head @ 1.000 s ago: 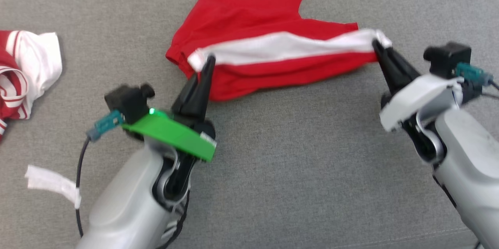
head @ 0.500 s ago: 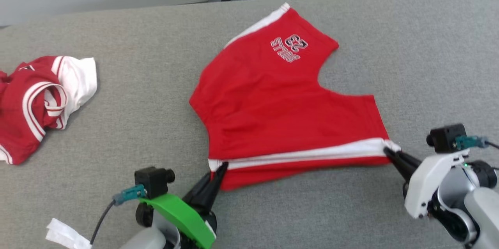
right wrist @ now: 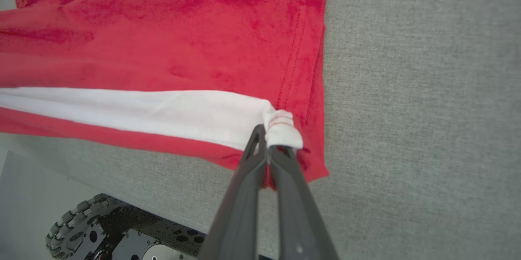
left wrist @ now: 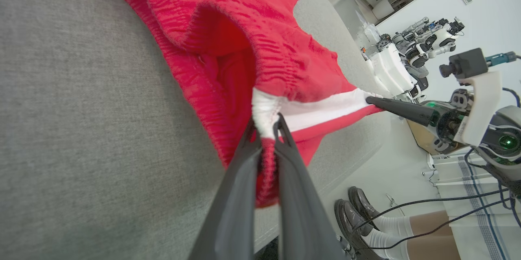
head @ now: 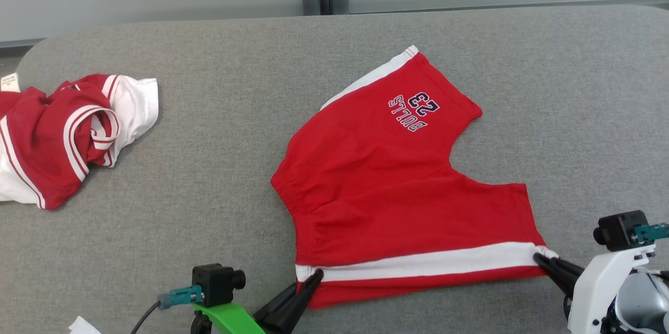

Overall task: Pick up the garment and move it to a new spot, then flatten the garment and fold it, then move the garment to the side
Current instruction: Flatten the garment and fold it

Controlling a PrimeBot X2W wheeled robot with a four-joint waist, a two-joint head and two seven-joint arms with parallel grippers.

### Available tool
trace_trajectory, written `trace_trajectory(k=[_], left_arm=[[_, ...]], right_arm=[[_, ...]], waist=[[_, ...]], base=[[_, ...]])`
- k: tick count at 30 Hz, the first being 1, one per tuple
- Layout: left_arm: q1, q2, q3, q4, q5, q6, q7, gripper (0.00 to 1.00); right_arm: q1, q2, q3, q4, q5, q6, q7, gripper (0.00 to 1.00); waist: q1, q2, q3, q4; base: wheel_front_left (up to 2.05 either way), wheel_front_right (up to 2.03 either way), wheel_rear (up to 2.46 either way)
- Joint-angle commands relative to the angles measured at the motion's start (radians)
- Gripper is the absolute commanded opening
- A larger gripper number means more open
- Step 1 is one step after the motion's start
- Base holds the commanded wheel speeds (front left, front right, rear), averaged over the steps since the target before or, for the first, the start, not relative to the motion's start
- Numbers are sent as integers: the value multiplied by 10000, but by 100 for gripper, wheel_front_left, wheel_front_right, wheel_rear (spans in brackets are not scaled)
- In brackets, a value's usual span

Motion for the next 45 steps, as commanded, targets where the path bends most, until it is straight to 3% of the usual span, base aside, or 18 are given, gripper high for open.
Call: trace_trajectory(k=[1, 6, 12, 25, 36, 37, 38, 39, 40, 41, 45], left_arm=[[61, 126, 88, -163, -78, 15, -133, 0], [-557, -14, 414, -718, -198, 15, -364, 0], [-1480, -531, 1047, -530, -126, 15, -506, 0], [-3093, -2522, 2739, 1141, 819, 15, -508, 0], [-3607, -3896, 4196, 2693, 2346, 15, -507, 0], [-3621, -3951, 4186, 2736, 2392, 15, -508, 15], [-3640, -4010, 4141, 2785, 2405, 15, -507, 48], [-3657, -4046, 4111, 2820, 2410, 15, -509, 100], [-3687, -4075, 4088, 2875, 2426, 15, -507, 100], [-3708, -4093, 4068, 2914, 2442, 15, -507, 100], [-3698, -4152, 4070, 2992, 2380, 15, -509, 100]], right_arm=[[-25, 43, -210, -341, -227, -14, -26, 0], [-820, 117, -704, -1094, -796, -14, -59, 0], [-2938, -33, -349, -615, -1138, -14, -197, 0], [-7445, -363, 1504, 2519, -1190, -16, -1683, 0], [-9615, 151, 2217, 5285, -1775, -16, -3256, 0], [-9720, 217, 2241, 5505, -1819, -16, -3283, 0], [-9833, 289, 2296, 5731, -1851, -16, -3341, 0], [-9914, 355, 2327, 5886, -1847, -16, -3392, 17], [-10005, 410, 2380, 6062, -1851, -16, -3464, 78], [-10073, 435, 2402, 6206, -1857, -16, -3542, 100], [-10251, 625, 2545, 6692, -1738, -16, -3863, 100]], waist=[[1, -1, 39, 21], [1, -1, 285, 134], [1, -1, 916, 417], [1, -1, 2523, 1515], [1, -1, 3046, 2008], [1, -1, 3067, 2018], [1, -1, 3090, 2028], [1, -1, 3105, 2037], [1, -1, 3116, 2045], [1, -1, 3118, 2045], [1, -1, 3017, 2007]], base=[[0, 0, 0], [0, 0, 0], [0, 0, 0], [0, 0, 0], [0, 0, 0], [0, 0, 0], [0, 0, 0], [0, 0, 0], [0, 0, 0], [0, 0, 0], [0, 0, 0]])
